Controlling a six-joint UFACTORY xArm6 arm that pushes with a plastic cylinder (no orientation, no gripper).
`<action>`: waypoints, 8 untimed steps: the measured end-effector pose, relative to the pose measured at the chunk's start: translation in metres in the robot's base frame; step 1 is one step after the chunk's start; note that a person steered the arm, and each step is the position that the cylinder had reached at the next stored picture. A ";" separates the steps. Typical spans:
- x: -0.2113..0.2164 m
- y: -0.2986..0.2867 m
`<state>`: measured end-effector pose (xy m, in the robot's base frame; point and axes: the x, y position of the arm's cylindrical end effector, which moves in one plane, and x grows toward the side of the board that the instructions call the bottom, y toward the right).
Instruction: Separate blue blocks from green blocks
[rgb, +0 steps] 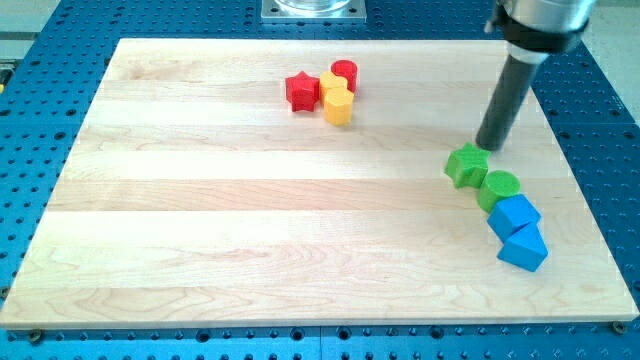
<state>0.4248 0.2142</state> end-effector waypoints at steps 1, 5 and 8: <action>0.068 0.067; 0.058 -0.048; 0.160 0.059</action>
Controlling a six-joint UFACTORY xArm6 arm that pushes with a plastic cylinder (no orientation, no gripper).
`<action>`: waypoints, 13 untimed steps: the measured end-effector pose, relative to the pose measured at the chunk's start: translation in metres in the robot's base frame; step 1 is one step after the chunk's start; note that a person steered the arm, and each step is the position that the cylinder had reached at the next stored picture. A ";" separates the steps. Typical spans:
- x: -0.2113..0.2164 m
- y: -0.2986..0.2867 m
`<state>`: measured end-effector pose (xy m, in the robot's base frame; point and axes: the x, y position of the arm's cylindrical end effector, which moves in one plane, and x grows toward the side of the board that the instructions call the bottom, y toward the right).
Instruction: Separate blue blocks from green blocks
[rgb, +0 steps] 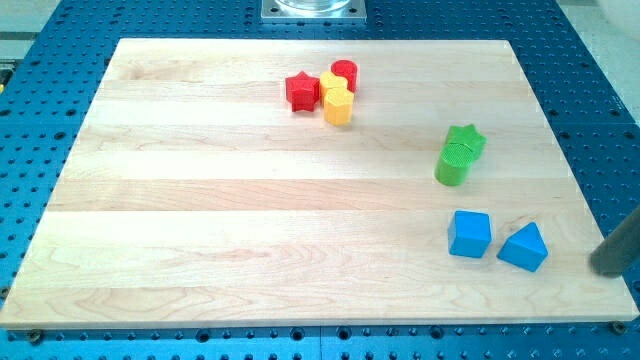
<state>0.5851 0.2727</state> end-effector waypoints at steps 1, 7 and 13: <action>-0.003 -0.064; -0.056 -0.105; -0.058 -0.127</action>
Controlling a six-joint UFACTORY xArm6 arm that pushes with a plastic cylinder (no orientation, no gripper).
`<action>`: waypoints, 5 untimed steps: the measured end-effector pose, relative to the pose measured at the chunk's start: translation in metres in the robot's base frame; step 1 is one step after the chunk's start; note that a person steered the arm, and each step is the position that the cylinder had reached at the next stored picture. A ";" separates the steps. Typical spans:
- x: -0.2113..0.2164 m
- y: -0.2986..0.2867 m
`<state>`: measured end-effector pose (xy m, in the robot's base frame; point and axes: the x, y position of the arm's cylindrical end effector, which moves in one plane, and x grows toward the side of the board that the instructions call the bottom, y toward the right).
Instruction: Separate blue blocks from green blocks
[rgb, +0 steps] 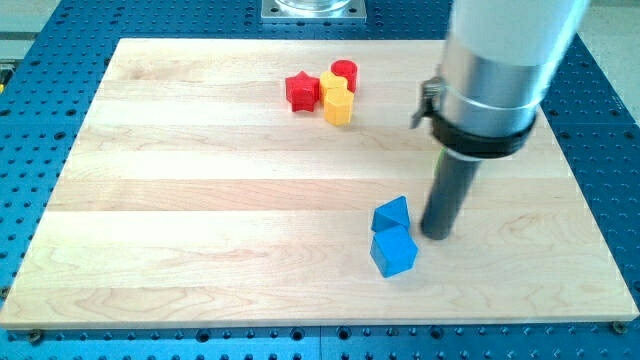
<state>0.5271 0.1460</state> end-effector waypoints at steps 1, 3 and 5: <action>-0.018 0.002; -0.011 -0.059; -0.037 -0.079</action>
